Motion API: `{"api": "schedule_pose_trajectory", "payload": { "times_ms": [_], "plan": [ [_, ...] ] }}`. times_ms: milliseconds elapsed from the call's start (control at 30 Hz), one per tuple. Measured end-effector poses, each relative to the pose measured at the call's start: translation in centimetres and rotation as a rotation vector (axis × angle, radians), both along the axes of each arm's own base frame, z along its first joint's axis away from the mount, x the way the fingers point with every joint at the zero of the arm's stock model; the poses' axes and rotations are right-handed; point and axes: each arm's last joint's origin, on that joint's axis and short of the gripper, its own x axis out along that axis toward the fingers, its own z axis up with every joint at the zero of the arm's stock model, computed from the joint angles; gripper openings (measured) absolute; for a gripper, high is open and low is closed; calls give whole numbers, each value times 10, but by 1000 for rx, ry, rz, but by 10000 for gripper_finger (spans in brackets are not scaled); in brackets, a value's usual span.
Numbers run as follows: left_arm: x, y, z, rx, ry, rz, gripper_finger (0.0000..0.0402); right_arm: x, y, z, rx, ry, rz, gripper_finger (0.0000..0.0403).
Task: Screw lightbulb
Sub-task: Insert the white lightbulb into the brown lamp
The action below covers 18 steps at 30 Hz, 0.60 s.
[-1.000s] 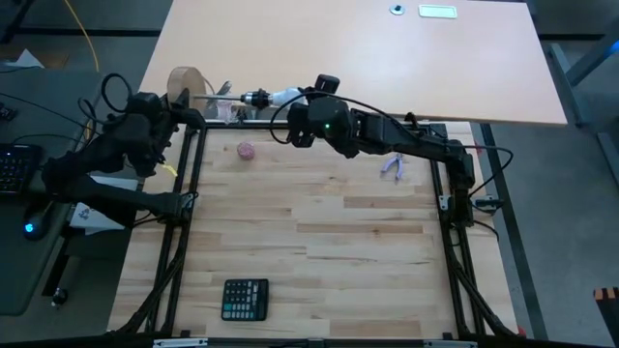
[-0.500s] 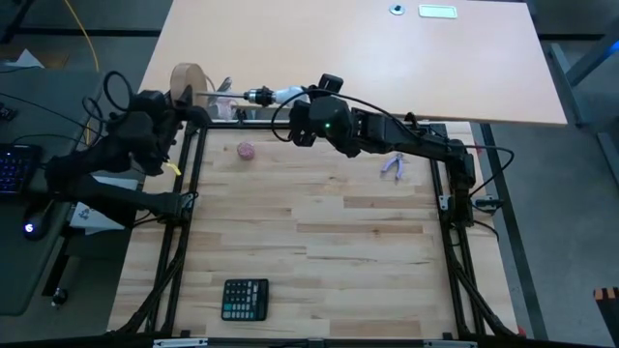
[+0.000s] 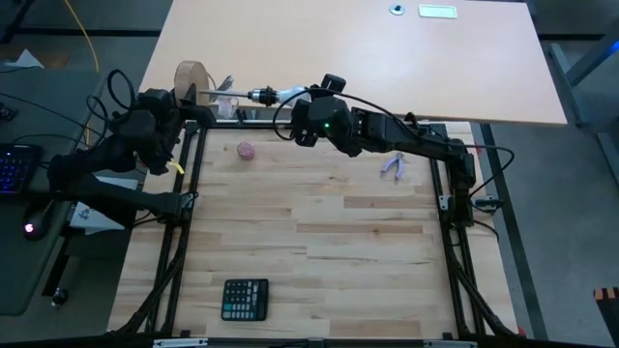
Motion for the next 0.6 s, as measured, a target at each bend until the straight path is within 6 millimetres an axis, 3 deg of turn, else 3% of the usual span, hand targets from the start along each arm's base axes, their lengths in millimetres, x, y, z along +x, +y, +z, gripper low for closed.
{"api": "schedule_pose_trajectory", "payload": {
  "times_ms": [600],
  "plan": [
    [3,0,1,26,98,-49,115,-2,-3,-8,113,15,65,177]
  ]
}}
